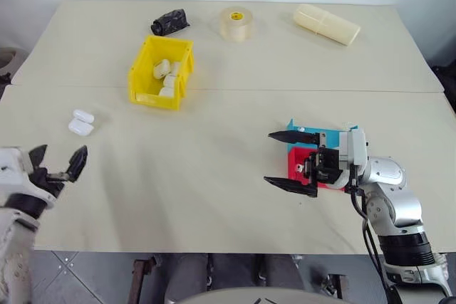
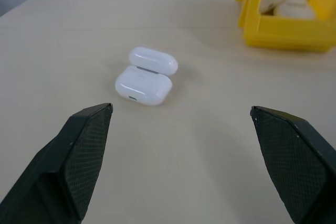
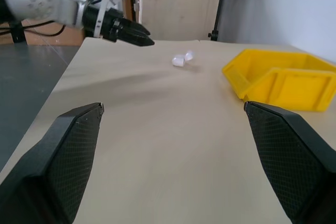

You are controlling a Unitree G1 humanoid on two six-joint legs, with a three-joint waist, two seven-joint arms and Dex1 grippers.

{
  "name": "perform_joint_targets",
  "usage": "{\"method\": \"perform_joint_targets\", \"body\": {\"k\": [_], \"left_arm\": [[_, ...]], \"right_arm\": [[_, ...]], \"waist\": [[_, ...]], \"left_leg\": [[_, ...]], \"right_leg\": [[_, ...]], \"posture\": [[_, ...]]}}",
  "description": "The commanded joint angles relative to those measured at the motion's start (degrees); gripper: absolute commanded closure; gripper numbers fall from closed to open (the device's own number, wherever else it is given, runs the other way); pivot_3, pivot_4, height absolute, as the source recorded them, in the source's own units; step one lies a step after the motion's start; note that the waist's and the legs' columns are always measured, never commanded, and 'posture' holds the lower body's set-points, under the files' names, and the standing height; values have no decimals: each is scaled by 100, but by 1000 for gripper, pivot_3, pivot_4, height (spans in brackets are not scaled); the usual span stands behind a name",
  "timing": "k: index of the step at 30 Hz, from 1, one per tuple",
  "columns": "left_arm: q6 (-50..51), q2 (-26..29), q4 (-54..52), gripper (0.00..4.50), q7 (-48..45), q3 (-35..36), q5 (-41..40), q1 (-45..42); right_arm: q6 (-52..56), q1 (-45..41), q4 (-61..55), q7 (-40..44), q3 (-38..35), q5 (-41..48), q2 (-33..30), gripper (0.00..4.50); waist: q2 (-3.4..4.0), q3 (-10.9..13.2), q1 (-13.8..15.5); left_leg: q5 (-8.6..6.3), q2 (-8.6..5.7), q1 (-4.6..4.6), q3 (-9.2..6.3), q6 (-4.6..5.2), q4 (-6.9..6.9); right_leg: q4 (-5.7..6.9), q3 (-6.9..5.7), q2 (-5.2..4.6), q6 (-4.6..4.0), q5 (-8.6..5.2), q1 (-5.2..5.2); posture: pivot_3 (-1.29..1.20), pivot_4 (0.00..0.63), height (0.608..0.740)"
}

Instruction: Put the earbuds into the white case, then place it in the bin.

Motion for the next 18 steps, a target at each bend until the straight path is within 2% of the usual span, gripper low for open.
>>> {"method": "perform_joint_targets", "body": {"k": [1,5,9,13,18], "left_arm": [[439,1009,1036,25,-1043,-278,11,-484],[547,1900,2216,25,-2142,-1099,251,-1329],[557,2495,3753,25,-3010,-2307,895,-2978],[151,2595,5216,25,-3393,-3376,1916,-4545],[-224,2434,6546,25,-3722,-4265,2904,-5792]], "right_arm": [[65,86,-154,-93,-197,93,-98,0],[168,150,-244,-185,-225,78,-140,0],[251,168,-324,-258,-238,61,-169,0],[285,186,-397,-366,-245,31,-174,0],[304,243,-476,-483,-269,22,-192,0]], "waist": [[0,0,-12],[5,3,-24],[2,3,-4],[1,2,-23],[-10,4,-107]], "left_leg": [[0,2,2,1,0,-2],[-1,-1,1,6,0,-8],[-2,-15,-3,4,-4,-9],[-2,-19,-2,40,-4,-10],[-2,-16,-5,83,-4,-12]], "right_leg": [[4,3,-2,-1,-1,-1],[6,5,-5,-2,-1,-6],[10,-5,2,-5,-3,-11],[20,-9,5,-5,-3,-20],[19,-27,3,-5,-3,-28]], "posture": [[0,150,740],[0,150,740],[0,150,740],[0,150,740],[0,150,740]]}}
